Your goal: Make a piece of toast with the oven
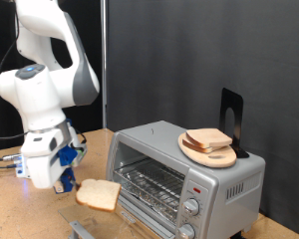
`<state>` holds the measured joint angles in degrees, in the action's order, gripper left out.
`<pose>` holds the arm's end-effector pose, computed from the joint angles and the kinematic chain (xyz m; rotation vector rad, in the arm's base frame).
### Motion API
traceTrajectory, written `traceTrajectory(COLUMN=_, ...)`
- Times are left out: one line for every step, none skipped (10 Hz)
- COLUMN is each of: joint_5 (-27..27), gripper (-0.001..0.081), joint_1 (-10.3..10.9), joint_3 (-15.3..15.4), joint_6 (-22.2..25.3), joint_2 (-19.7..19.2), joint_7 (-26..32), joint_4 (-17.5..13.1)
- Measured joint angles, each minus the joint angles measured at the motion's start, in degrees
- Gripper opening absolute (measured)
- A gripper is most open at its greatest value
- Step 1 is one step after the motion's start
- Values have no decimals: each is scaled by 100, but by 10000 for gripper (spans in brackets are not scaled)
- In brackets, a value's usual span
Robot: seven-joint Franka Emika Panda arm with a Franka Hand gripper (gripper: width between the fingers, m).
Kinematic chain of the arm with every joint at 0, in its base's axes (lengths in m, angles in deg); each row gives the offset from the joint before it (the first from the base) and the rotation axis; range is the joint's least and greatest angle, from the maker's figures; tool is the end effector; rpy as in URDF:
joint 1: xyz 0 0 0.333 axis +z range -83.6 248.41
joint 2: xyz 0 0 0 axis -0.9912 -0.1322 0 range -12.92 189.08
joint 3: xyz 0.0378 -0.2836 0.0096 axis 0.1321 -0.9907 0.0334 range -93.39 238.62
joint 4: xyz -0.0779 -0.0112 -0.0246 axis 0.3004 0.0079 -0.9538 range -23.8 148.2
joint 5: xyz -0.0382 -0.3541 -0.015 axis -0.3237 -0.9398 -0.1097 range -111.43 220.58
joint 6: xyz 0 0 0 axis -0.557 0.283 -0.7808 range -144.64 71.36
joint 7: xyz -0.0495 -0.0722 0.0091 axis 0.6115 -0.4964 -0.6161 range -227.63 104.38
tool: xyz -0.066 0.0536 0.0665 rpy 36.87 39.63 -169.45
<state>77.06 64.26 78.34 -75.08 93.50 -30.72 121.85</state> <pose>0.4035 -0.0938 0.2859 -2.9455 -0.0003 -0.1475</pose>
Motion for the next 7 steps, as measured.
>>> traceTrajectory(joint_5=123, gripper=483, joint_1=97, joint_3=117, joint_6=-1, joint_2=-5, joint_7=-4, joint_4=-72)
traceTrajectory(joint_5=173, gripper=483, joint_1=187, joint_3=228, joint_6=-24, joint_2=-6, joint_7=-22, joint_4=-131)
traceTrajectory(joint_5=98, gripper=483, joint_1=247, joint_3=358, joint_6=-48, joint_2=-7, joint_7=-172, joint_4=-173)
traceTrajectory(joint_5=-213, gripper=483, joint_1=287, joint_3=514, joint_6=-56, joint_2=-8, joint_7=-485, joint_4=-205)
traceTrajectory(joint_5=-607, gripper=483, joint_1=323, joint_3=682, joint_6=-76, joint_2=-11, joint_7=-831, joint_4=-217)
traceTrajectory(joint_5=-886, gripper=483, joint_1=364, joint_3=841, joint_6=-168, joint_2=-16, joint_7=-1107, joint_4=-214)
traceTrajectory(joint_5=-1044, gripper=483, joint_1=414, joint_3=994, joint_6=-285, joint_2=-27, joint_7=-1318, joint_4=-210)
